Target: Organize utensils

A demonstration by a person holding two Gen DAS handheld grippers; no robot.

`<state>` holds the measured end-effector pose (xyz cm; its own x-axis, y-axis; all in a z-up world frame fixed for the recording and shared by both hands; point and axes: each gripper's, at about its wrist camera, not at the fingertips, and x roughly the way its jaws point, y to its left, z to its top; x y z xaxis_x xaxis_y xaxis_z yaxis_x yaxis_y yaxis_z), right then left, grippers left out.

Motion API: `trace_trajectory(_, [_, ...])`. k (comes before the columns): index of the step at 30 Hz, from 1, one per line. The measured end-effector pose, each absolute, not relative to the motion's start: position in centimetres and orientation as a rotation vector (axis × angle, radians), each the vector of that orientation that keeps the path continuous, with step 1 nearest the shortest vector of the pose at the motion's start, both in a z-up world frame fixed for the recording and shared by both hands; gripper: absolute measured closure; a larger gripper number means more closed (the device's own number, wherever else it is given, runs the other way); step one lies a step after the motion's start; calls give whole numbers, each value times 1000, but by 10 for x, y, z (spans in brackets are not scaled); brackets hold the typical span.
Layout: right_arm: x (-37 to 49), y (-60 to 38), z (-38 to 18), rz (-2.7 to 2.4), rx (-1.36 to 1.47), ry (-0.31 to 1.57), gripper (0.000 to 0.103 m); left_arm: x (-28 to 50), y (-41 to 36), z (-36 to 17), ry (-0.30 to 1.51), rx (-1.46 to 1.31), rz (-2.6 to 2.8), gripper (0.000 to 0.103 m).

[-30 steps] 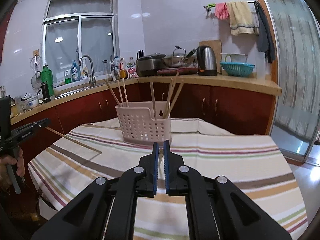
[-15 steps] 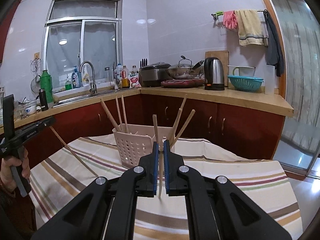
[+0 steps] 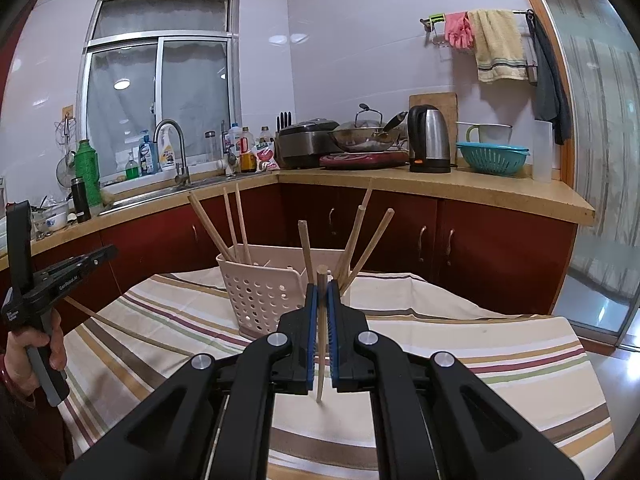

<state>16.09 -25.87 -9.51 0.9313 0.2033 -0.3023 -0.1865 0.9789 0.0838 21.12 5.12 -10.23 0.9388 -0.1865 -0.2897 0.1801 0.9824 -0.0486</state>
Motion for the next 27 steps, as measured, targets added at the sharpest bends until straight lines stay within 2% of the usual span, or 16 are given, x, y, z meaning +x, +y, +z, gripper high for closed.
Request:
trace_trajectory(15, [161,-254,-95,200,33,312,97,208,58,-99,302,-5,-183,102])
trace_trajectory(27, [135,-256,-107,199,50,318,97,170,58,-155,461,9,-169,102])
